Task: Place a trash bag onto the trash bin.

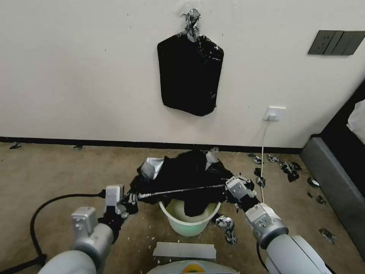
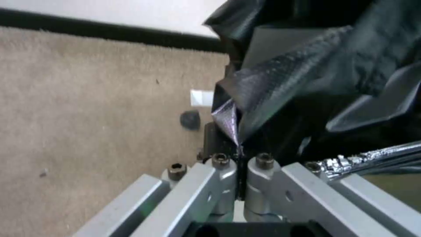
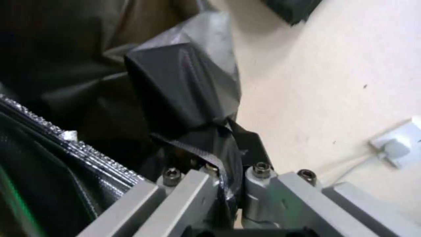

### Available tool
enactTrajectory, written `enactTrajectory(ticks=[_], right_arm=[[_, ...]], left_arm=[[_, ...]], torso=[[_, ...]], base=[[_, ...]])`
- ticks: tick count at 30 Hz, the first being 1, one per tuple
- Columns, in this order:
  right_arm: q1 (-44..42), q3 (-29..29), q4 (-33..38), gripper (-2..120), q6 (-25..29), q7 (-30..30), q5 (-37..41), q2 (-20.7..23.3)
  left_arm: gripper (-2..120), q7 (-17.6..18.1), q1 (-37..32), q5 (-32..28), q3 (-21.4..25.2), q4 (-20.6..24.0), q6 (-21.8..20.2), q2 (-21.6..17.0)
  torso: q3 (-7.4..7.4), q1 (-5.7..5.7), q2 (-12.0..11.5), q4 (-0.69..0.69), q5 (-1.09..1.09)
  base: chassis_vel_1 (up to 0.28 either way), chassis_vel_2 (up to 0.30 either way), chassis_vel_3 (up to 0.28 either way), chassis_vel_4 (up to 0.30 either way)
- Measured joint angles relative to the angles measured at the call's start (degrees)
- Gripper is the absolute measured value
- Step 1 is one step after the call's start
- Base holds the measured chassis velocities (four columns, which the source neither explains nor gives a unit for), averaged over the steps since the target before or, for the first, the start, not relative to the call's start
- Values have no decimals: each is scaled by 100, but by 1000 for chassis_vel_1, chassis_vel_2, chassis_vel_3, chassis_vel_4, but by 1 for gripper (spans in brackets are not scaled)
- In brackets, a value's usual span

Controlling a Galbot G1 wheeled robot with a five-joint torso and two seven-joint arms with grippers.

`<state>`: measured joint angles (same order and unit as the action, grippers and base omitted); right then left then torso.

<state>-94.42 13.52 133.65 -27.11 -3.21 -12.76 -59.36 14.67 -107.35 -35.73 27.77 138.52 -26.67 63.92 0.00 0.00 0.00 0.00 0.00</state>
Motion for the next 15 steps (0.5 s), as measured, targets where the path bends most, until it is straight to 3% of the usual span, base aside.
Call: enactTrajectory(ticks=[15], right_arm=[[-567,-207,-179,0,85,-62,-125,156]], left_arm=[[0,-276,-401,689,-361,-296,163,240]], torso=[[0,0,0,0,0]], base=[[0,0,0,0]])
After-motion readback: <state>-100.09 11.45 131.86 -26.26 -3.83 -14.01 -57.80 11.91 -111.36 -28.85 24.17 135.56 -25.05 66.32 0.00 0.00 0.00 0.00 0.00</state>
